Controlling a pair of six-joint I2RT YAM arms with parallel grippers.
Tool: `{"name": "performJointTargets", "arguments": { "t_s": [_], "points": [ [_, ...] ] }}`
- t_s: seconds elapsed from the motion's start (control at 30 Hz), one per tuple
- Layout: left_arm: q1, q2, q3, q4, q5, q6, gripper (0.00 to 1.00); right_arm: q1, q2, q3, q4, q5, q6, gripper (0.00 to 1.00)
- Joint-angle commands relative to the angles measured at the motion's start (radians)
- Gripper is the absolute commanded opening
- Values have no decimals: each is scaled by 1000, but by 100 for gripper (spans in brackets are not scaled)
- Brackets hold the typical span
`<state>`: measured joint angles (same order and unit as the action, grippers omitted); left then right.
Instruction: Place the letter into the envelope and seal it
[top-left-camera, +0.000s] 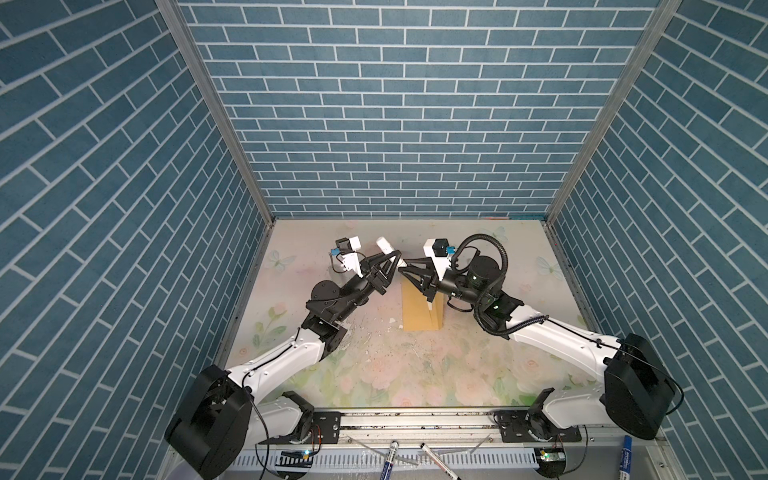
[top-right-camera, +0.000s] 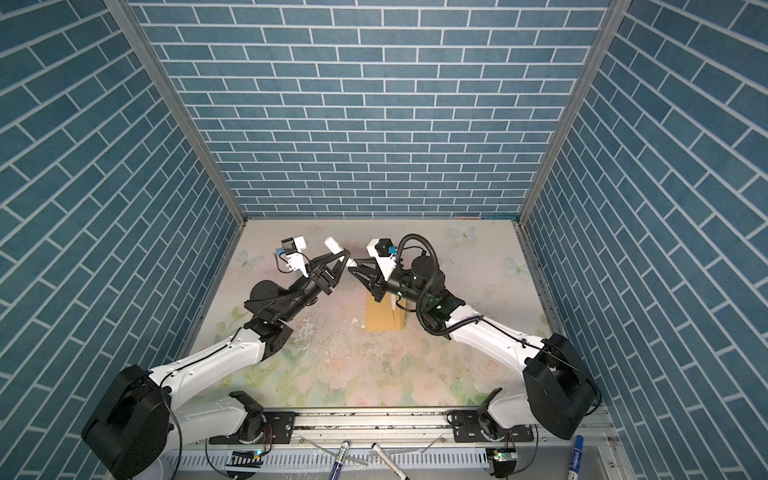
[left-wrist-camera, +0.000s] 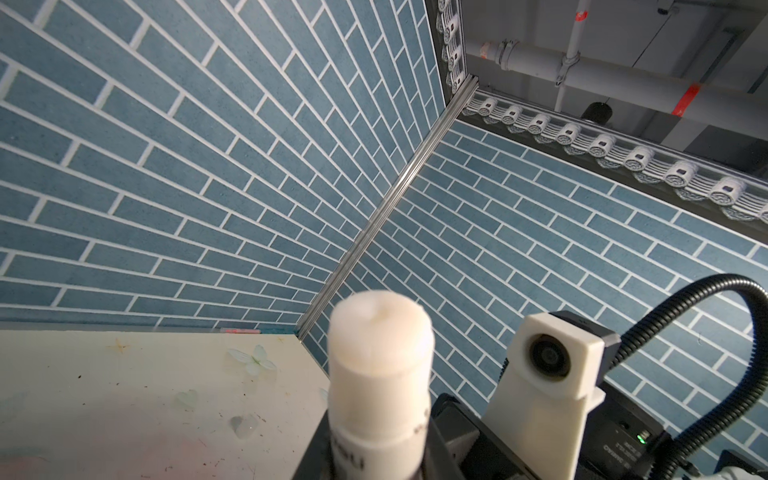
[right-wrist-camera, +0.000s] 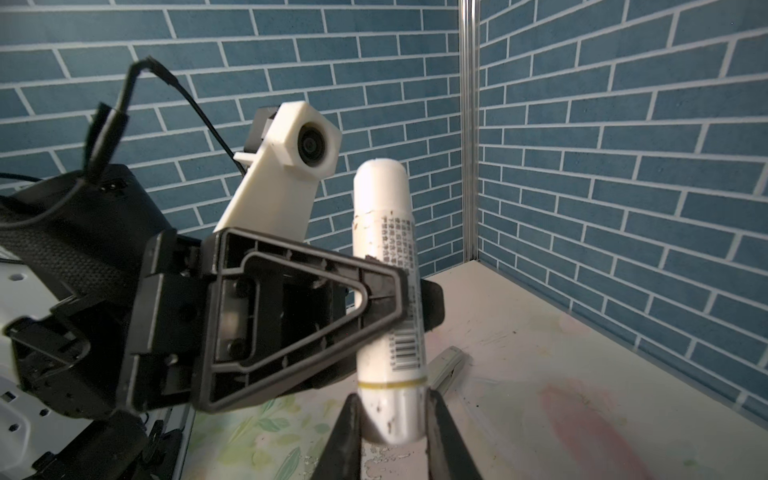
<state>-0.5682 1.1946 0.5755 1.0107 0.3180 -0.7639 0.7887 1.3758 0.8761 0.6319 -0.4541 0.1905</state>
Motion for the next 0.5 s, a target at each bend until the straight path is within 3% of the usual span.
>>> {"name": "performJointTargets", "arguments": {
  "t_s": [0.0, 0.2, 0.33, 0.47],
  "points": [
    [-7, -34, -1, -80, 13, 70, 0, -5, -60, 36, -43, 38, 25, 33],
    [-7, -147, 23, -381, -73, 210, 0, -15, -182, 80, -395, 295, -187, 63],
    [-7, -217, 49, -569, -127, 306, 0, -54, -172, 191, -705, 448, -214, 74],
    [-8, -258, 46, -646, -157, 350, 0, -105, -89, 303, -921, 516, -179, 86]
  ]
}}
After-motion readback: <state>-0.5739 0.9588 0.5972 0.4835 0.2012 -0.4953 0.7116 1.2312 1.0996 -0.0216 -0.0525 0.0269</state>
